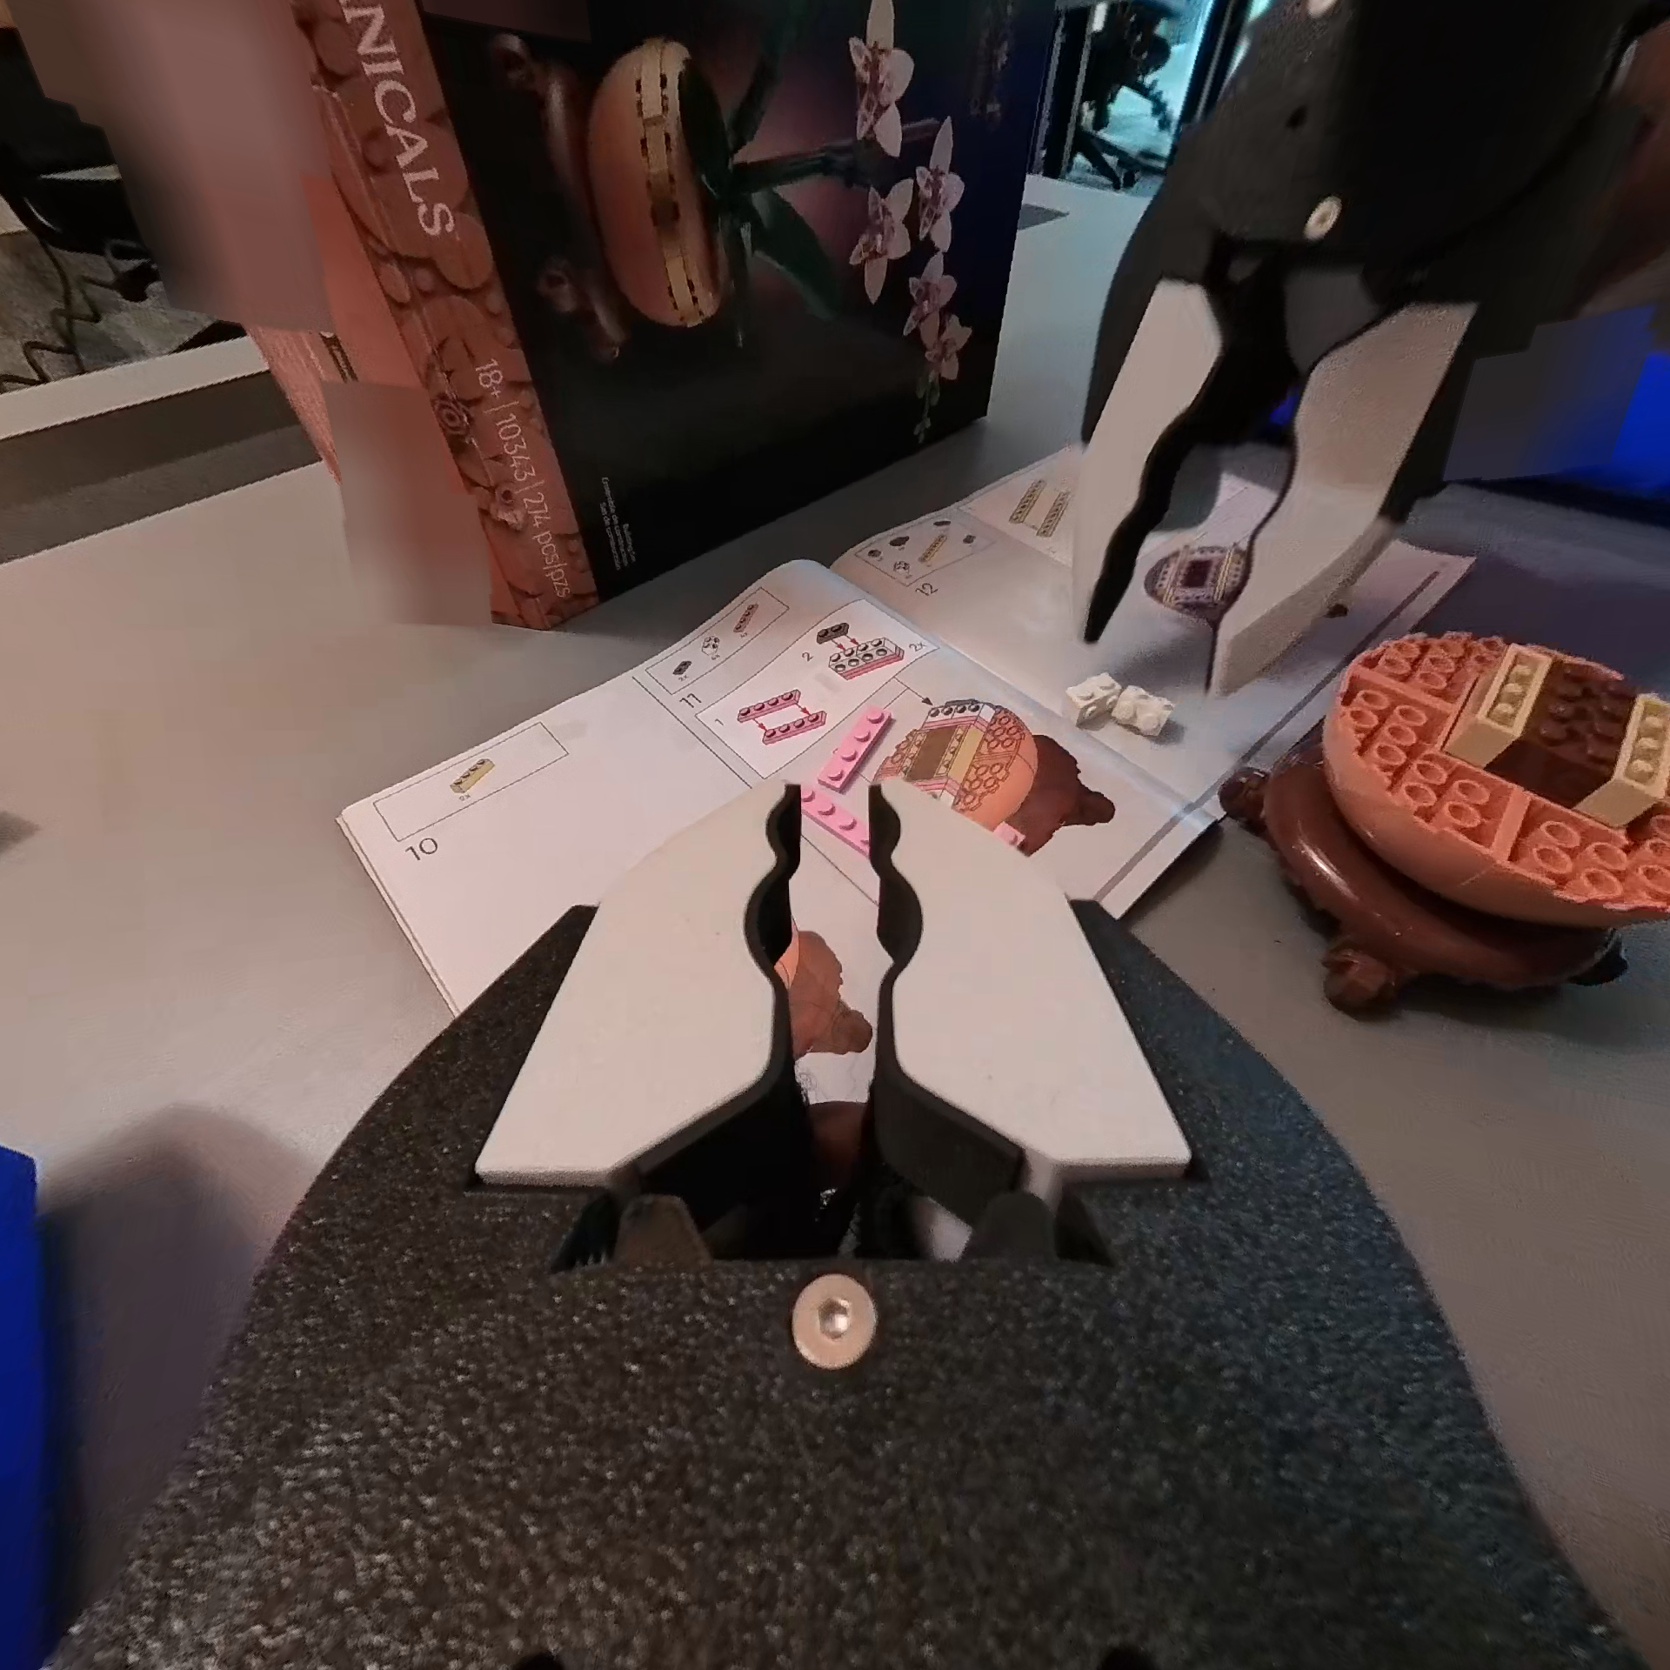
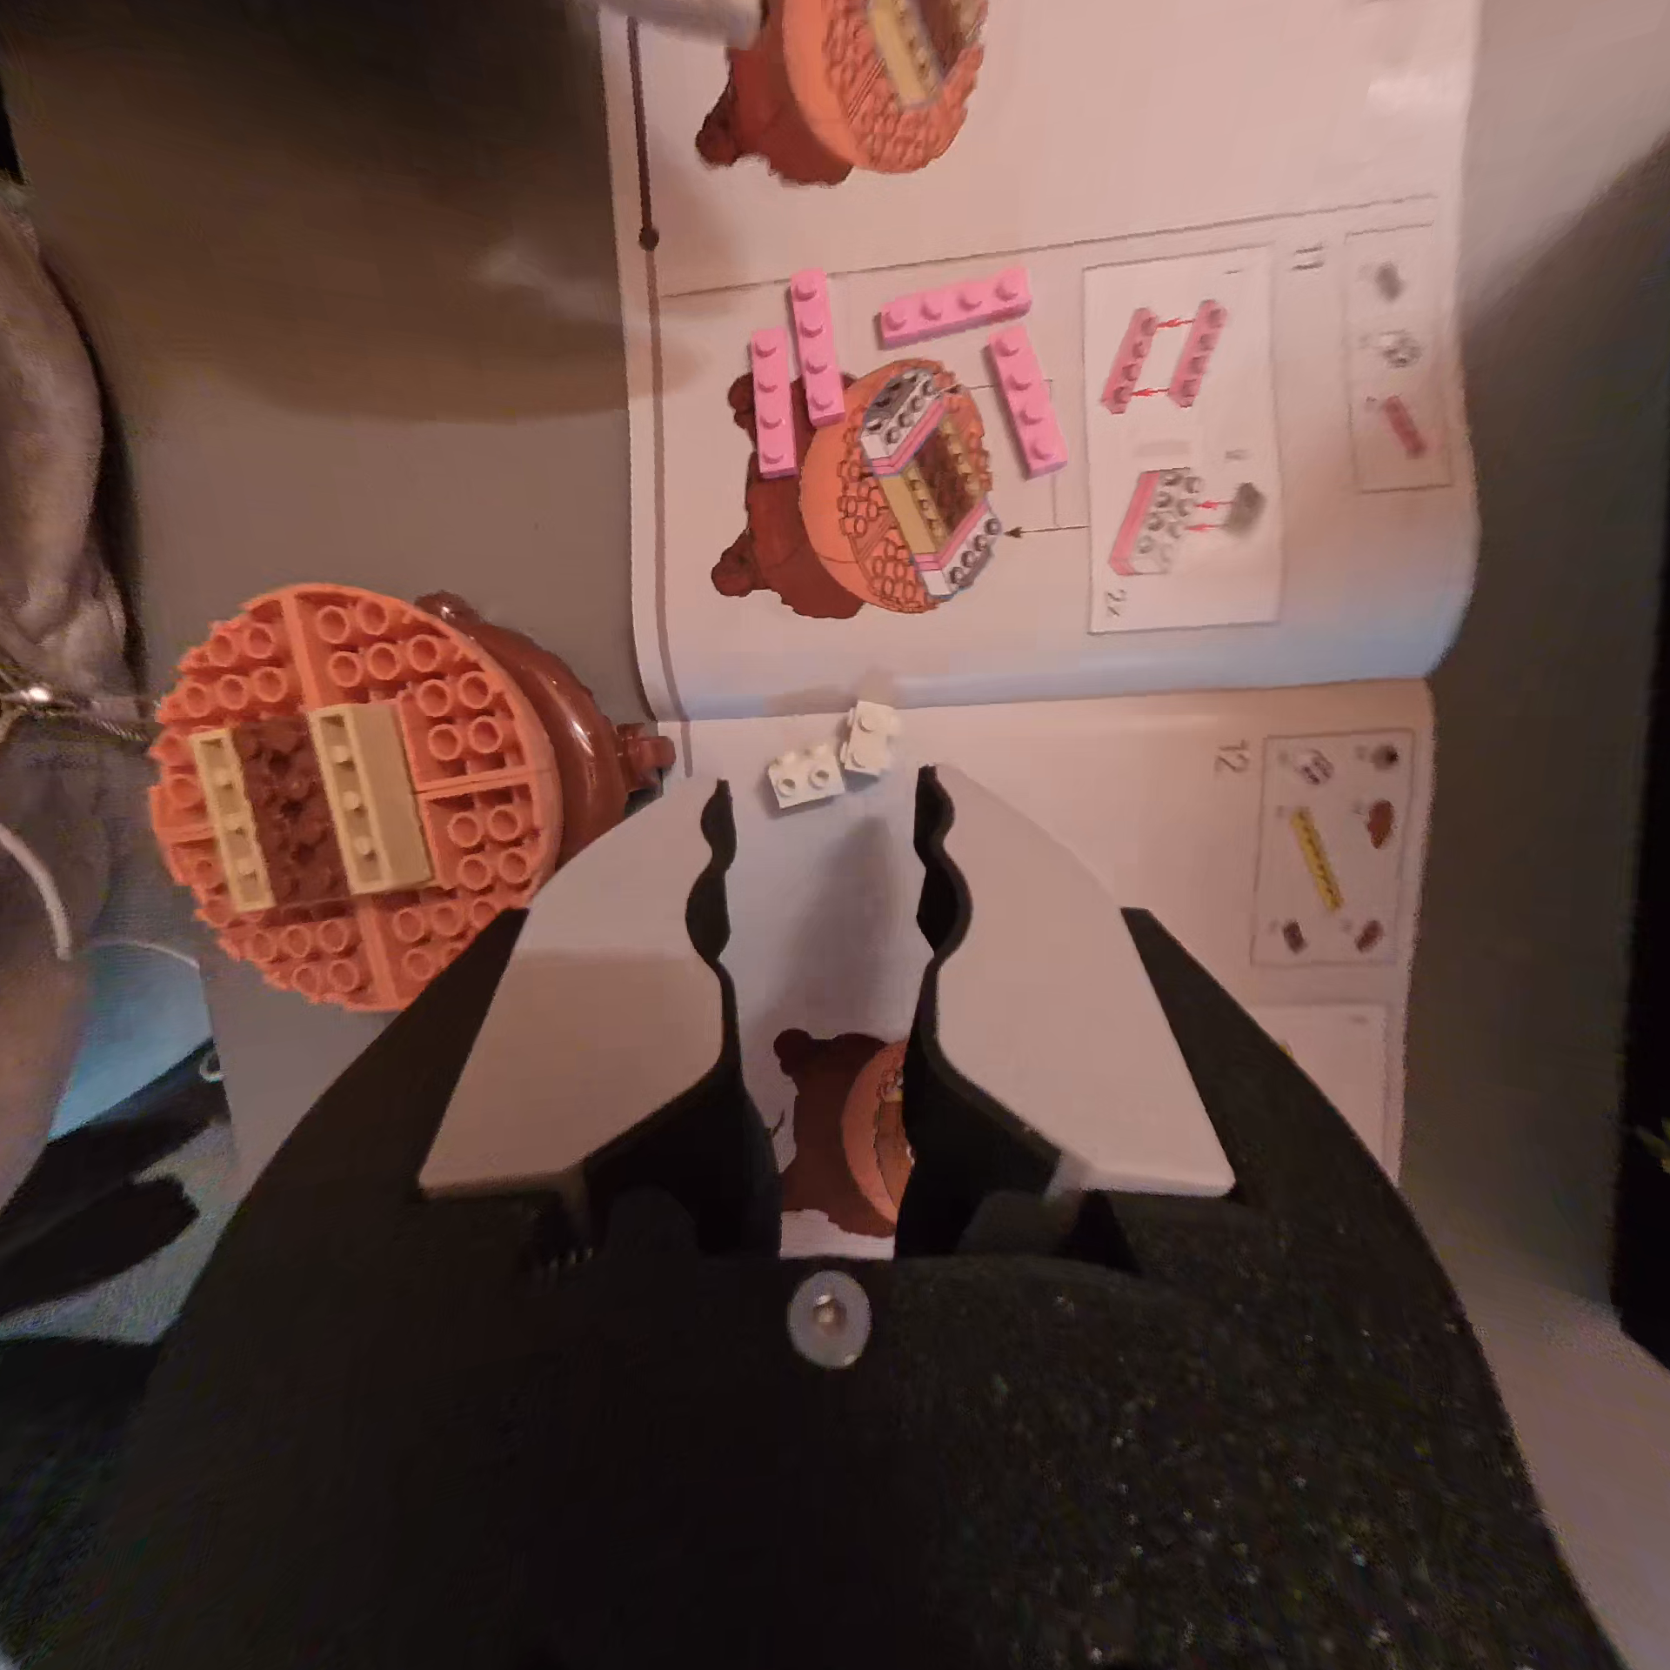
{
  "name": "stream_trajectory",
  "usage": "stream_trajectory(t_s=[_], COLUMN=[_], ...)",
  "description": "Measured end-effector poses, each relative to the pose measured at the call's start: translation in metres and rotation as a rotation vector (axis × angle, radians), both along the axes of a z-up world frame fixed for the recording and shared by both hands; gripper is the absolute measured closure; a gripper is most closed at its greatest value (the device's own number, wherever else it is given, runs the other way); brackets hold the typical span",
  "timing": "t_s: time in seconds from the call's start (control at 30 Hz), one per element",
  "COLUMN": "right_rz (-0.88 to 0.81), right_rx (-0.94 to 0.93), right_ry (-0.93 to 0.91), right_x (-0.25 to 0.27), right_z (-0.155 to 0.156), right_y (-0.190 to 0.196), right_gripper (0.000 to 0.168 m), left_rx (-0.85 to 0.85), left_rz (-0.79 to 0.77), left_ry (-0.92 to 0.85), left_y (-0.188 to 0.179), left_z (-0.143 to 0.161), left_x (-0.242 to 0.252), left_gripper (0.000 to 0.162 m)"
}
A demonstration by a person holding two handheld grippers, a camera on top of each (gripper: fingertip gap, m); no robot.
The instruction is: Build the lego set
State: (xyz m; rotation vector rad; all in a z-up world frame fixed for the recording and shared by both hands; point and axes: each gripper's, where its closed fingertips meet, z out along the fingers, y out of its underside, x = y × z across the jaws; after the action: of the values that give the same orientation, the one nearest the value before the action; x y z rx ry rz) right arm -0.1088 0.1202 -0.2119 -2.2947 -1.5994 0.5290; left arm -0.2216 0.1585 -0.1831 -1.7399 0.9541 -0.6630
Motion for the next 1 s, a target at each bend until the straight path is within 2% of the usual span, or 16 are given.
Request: stream_trajectory(t_s=[0.1, 0.2, 0.3, 0.4, 0.53, 0.6, 0.67, 0.73, 0.8, 0.9, 1.0], right_rz=[-0.117, -0.263, -0.416, -0.52, -0.544, -0.462, -0.349, -0.218, -0.16, -0.178, -0.232], right_rx=[0.087, 0.244, 0.394, 0.456, 0.366, 0.315, 0.249, 0.125, -0.031, -0.307, -0.392], right_ry=[0.173, 0.282, 0.195, 0.08, -0.05, -0.14, -0.178, -0.222, -0.295, -0.415, -0.482], right_x=[0.01, 0.053, 0.132, 0.21, 0.282, 0.305, 0.316, 0.323, 0.331, 0.341, 0.346], right_z=[0.042, 0.099, 0.138, 0.151, 0.127, 0.109, 0.094, 0.074, 0.052, 0.024, 0.004], right_y=[0.002, 0.001, -0.007, -0.019, -0.029, -0.03, -0.028, -0.03, -0.033, -0.048, -0.052], right_gripper=[0.129, 0.122, 0.118, 0.123, 0.124, 0.127, 0.137, 0.142, 0.142, 0.135, 0.136], left_rx=[-0.007, -0.017, -0.028, -0.046, -0.057, -0.042, -0.018, -0.005, 0.0, 0.011, 0.011], left_rz=[0.007, 0.024, 0.041, 0.041, 0.033, 0.021, 0.022, 0.027, 0.035, 0.04, 0.067], left_ry=[0.015, 0.002, -0.035, -0.065, -0.084, -0.086, -0.079, -0.052, -0.004, 0.051, 0.041], left_y=[0.001, 0.004, 0.006, 0.007, 0.007, 0.005, 0.003, 0.003, 0.004, 0.004, 0.006], left_z=[-0.002, -0.001, 0.002, 0.004, 0.005, 0.007, 0.008, 0.005, 0.0, -0.005, -0.004], left_x=[0.0, -0.002, -0.005, -0.007, -0.007, -0.006, -0.006, -0.005, -0.004, -0.002, -0.005], left_gripper=[0.148, 0.148, 0.149, 0.149, 0.148, 0.148, 0.148, 0.148, 0.148, 0.148, 0.149])
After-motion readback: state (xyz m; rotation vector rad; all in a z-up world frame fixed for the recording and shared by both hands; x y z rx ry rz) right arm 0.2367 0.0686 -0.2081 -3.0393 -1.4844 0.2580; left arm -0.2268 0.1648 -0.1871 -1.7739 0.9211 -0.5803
